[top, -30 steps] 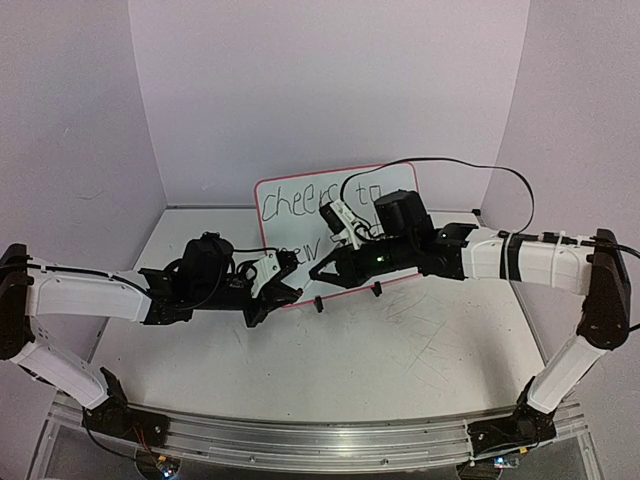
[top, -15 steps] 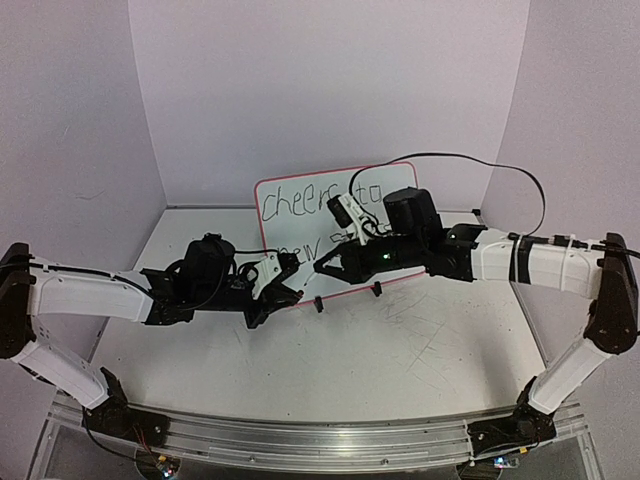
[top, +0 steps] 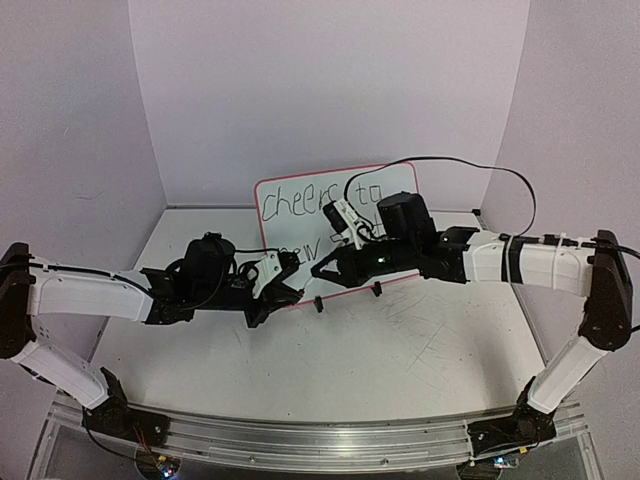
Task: Write a sentence on the whiteboard
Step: Insert the whiteboard marker without the cap into the center of the board.
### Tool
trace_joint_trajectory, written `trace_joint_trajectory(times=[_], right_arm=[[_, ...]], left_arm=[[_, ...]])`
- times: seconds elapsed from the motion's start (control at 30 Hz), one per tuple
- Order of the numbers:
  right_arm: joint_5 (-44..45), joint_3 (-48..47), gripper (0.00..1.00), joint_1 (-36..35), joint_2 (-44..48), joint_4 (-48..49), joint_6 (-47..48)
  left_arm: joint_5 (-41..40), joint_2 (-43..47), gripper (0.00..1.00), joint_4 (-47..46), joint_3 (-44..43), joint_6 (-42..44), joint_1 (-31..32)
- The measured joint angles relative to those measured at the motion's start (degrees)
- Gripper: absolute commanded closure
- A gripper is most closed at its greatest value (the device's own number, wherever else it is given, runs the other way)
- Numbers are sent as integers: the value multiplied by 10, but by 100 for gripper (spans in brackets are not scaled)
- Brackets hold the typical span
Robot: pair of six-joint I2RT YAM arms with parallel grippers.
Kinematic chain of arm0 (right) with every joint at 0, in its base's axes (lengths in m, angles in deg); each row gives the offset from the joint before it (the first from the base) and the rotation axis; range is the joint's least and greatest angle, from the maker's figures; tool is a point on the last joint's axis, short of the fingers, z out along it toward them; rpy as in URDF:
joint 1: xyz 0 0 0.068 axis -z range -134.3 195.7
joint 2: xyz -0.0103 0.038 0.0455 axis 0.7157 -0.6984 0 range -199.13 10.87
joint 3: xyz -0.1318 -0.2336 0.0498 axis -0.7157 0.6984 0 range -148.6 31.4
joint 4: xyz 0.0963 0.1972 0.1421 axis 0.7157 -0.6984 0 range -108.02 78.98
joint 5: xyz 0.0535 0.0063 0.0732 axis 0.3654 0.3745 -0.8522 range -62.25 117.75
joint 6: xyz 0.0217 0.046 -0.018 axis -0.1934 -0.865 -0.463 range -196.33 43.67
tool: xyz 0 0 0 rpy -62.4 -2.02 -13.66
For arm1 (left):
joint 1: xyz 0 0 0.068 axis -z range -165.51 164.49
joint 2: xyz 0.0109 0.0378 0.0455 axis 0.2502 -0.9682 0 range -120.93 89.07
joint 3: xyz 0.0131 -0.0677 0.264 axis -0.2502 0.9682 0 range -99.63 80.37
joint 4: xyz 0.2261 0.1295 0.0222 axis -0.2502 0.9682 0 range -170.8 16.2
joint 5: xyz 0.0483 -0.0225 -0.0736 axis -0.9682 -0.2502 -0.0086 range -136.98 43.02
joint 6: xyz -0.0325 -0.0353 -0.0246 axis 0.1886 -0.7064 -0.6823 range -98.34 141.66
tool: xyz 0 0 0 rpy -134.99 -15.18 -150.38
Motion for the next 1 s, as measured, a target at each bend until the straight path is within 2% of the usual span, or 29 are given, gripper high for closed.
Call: trace_joint_trajectory(times=[0.47,0.77,1.0], right_arm=[[10,0,100,-15,-13,8,-10],[54,5,100,-36,-25,29,-28],[82,5,100,-54,-60,61,-58]], left_arm=[[-2,0,100,0,-1,-2,0],[-13,0,100,2,-7,-18,0],[-31,0,100,41,-8,-29,-1]])
